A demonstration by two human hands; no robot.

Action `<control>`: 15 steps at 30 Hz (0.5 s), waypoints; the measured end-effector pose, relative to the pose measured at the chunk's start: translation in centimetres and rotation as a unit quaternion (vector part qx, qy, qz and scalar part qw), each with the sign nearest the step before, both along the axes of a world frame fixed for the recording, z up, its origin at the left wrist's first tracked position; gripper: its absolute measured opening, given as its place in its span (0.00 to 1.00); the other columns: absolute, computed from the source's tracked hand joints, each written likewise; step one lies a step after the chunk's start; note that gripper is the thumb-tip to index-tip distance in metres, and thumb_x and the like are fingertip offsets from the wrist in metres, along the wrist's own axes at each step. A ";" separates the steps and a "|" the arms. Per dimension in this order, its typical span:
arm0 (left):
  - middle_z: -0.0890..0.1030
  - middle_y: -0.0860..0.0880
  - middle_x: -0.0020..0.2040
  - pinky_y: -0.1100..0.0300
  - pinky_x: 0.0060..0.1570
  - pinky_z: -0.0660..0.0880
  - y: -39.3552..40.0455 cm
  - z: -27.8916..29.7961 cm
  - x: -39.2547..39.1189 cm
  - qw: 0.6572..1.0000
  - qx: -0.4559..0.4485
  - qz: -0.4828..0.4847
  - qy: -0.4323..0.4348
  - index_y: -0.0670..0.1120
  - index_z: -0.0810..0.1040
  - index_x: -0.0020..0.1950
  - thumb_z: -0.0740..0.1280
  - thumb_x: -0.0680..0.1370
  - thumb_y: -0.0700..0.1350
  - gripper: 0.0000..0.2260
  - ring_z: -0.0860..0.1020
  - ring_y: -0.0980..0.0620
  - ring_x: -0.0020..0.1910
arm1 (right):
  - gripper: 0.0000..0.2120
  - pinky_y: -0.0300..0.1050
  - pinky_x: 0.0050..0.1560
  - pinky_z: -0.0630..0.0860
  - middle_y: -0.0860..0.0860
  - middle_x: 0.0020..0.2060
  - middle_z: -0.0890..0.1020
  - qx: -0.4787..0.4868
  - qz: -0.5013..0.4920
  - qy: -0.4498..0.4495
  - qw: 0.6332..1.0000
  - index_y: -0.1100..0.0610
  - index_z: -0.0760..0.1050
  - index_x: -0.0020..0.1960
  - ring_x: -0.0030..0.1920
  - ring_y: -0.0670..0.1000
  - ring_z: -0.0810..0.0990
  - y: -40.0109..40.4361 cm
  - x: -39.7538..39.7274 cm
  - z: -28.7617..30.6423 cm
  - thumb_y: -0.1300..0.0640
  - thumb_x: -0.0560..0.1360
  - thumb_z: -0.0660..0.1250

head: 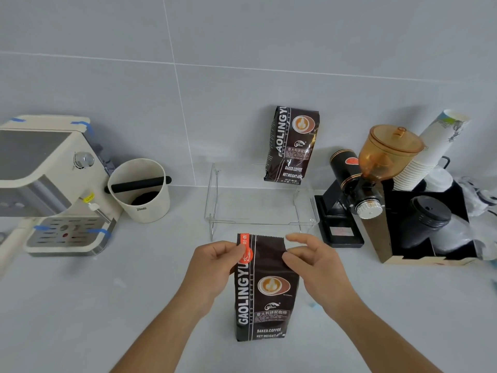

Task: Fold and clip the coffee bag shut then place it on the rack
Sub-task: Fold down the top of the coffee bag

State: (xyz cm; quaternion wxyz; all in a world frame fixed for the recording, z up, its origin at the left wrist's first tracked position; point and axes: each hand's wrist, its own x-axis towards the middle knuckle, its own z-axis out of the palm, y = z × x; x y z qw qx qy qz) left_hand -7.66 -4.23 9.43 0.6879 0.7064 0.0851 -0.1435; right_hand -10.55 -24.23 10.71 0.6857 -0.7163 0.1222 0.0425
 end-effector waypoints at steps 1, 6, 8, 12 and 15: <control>0.87 0.40 0.43 0.43 0.58 0.77 0.0 0.1 0.0 1.000 0.001 -0.004 0.001 0.44 0.86 0.39 0.70 0.76 0.44 0.09 0.82 0.48 0.41 | 0.13 0.32 0.28 0.75 0.50 0.32 0.87 -0.004 0.005 -0.014 1.000 0.51 0.79 0.52 0.32 0.45 0.85 0.2 0.2 0.0 0.67 0.75 0.69; 0.87 0.40 0.43 0.44 0.59 0.76 0.4 0.3 -0.1 1.000 0.013 -0.017 -0.007 0.44 0.85 0.38 0.69 0.77 0.44 0.10 0.82 0.49 0.41 | 0.14 0.33 0.30 0.77 0.49 0.29 0.85 -0.035 0.006 -0.060 0.998 0.52 0.81 0.47 0.31 0.44 0.84 0.7 0.6 0.0 0.71 0.73 0.70; 0.87 0.42 0.42 0.45 0.59 0.77 0.6 0.2 -0.1 0.999 0.023 -0.024 -0.015 0.44 0.85 0.39 0.69 0.78 0.44 0.10 0.83 0.50 0.41 | 0.14 0.34 0.33 0.79 0.50 0.31 0.86 -0.025 -0.002 -0.052 0.998 0.52 0.83 0.43 0.34 0.46 0.85 0.7 0.6 -0.1 0.71 0.73 0.71; 0.87 0.44 0.42 0.46 0.59 0.78 0.9 0.1 -0.3 0.997 0.041 -0.048 -0.032 0.46 0.85 0.41 0.69 0.77 0.47 0.09 0.85 0.45 0.45 | 0.17 0.38 0.37 0.82 0.50 0.37 0.88 -0.045 0.002 -0.034 0.998 0.45 0.85 0.40 0.40 0.48 0.87 0.9 0.5 -0.3 0.67 0.74 0.71; 0.87 0.40 0.43 0.46 0.57 0.78 1.1 0.0 -0.4 0.997 0.036 -0.058 -0.044 0.46 0.85 0.41 0.69 0.77 0.48 0.09 0.84 0.46 0.44 | 0.17 0.42 0.41 0.83 0.48 0.39 0.89 -0.071 -0.002 -0.032 0.997 0.43 0.85 0.40 0.43 0.50 0.87 0.9 0.5 -0.4 0.65 0.75 0.70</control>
